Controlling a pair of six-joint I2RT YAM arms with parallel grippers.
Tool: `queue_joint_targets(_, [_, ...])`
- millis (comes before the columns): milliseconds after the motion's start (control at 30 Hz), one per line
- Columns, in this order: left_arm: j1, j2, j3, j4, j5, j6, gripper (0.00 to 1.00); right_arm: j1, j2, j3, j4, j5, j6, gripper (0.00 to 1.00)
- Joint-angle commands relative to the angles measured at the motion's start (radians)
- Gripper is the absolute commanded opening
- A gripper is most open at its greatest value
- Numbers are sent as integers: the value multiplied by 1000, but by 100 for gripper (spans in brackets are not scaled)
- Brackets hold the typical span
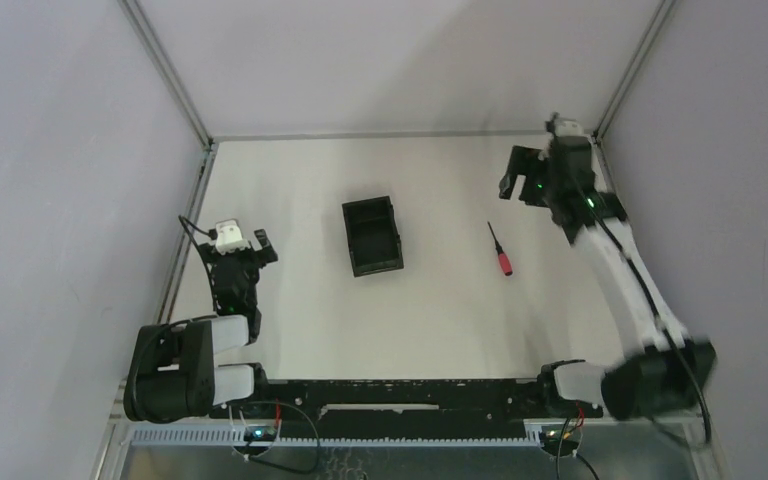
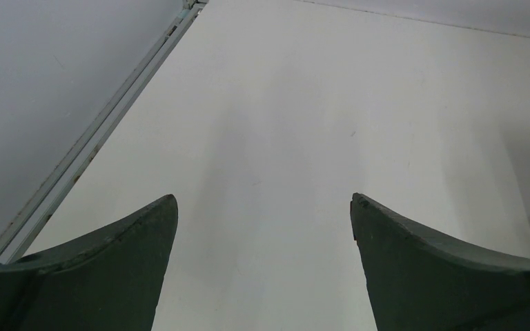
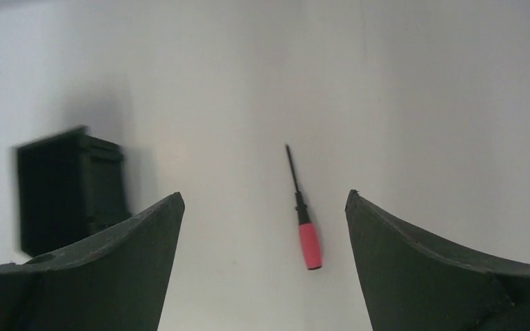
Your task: Put the screwdriver in the bin
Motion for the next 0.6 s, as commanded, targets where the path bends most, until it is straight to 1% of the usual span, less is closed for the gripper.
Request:
queue_joint_targets(0, [-4,-8,36,31,-7,16,100,-20,361,123,-352,21,-100,92])
queue_joint_targets(133, [-5,-8,36,31,-7,16,100,-15,579,138,-342,-35,-129,85])
queue_joint_targets(267, [-5,-8,36,31,-7,16,100,6,732,135,-285,26,-146,82])
queue_joint_targets(333, [-5,-8,37,31,-8,16,100,5,785,135,-263,46,-153,78])
queue_joint_targets(367, [-4,-8,37,31,-7,16,100,5,807,136,-254,52,-157,75])
queue_joint_targets(400, [-4,-8,36,31,-8,16,100,5,824,135,-246,54,-163,69])
queue_joint_targets(433, [-5,-8,36,31,-7,16,100,6,839,136,-244,53,-165,61])
queue_joint_targets(567, [-5,-8,36,31,-7,16,100,12,841,145,-263,53,-182,7])
